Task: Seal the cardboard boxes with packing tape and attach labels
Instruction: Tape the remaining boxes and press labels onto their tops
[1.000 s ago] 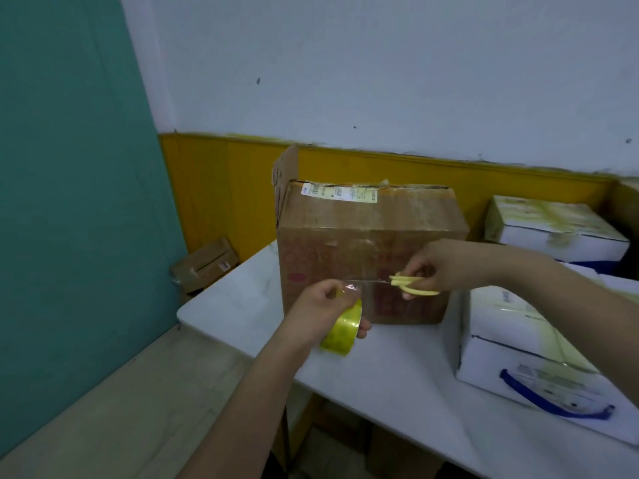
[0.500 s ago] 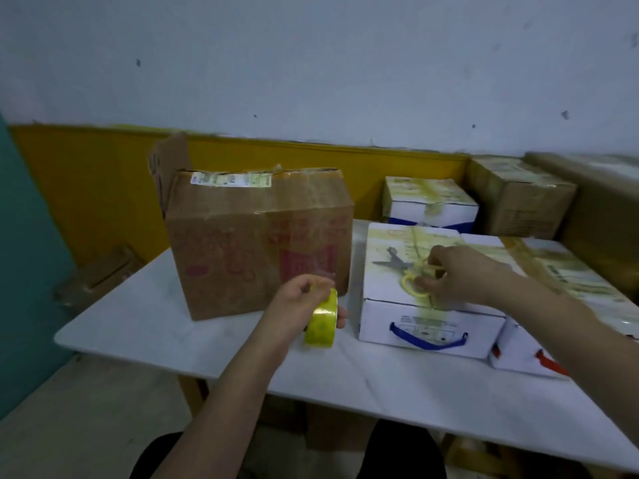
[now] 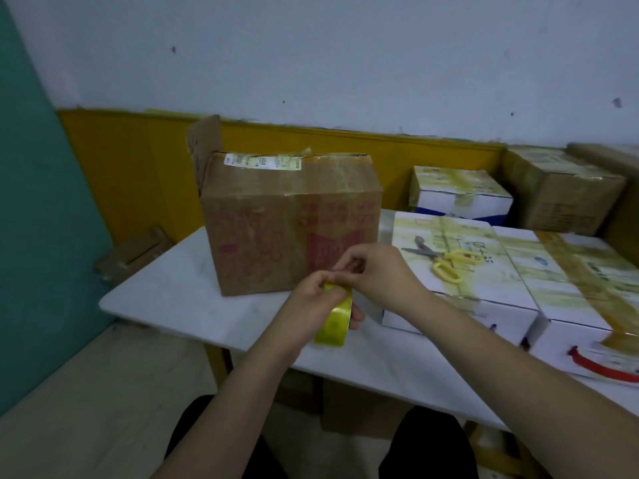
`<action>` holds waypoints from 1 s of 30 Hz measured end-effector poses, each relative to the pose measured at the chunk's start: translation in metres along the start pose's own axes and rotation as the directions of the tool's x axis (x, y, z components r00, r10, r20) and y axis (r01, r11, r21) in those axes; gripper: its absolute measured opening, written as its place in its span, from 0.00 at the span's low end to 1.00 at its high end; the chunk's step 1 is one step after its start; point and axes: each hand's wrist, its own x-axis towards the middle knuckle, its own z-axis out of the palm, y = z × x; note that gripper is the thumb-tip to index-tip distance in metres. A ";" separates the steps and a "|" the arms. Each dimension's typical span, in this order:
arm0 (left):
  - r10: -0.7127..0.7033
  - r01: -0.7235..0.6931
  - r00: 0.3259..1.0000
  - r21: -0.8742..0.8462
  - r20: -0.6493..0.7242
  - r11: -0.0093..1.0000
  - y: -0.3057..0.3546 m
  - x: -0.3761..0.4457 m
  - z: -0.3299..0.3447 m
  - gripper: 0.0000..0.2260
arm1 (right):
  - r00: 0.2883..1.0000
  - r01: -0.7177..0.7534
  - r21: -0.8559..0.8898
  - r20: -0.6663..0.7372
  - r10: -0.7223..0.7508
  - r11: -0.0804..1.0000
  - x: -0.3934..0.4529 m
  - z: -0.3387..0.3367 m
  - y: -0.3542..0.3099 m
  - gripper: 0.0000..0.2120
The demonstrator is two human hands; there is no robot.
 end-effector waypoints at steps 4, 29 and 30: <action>-0.108 0.106 0.993 -0.050 -0.045 0.993 -0.008 -0.024 -0.020 0.07 | 0.998 0.033 -0.104 0.065 -0.026 0.994 -0.004 0.035 -0.018 0.08; -0.019 0.162 0.875 0.255 -0.484 0.953 -0.110 -0.048 -0.050 0.32 | 0.978 0.210 -0.255 0.058 -0.202 0.944 -0.025 0.153 -0.005 0.12; 0.008 0.205 0.846 0.339 -0.533 0.918 -0.113 -0.047 -0.051 0.33 | 0.983 0.184 -0.268 0.029 -0.183 0.946 -0.025 0.153 -0.004 0.16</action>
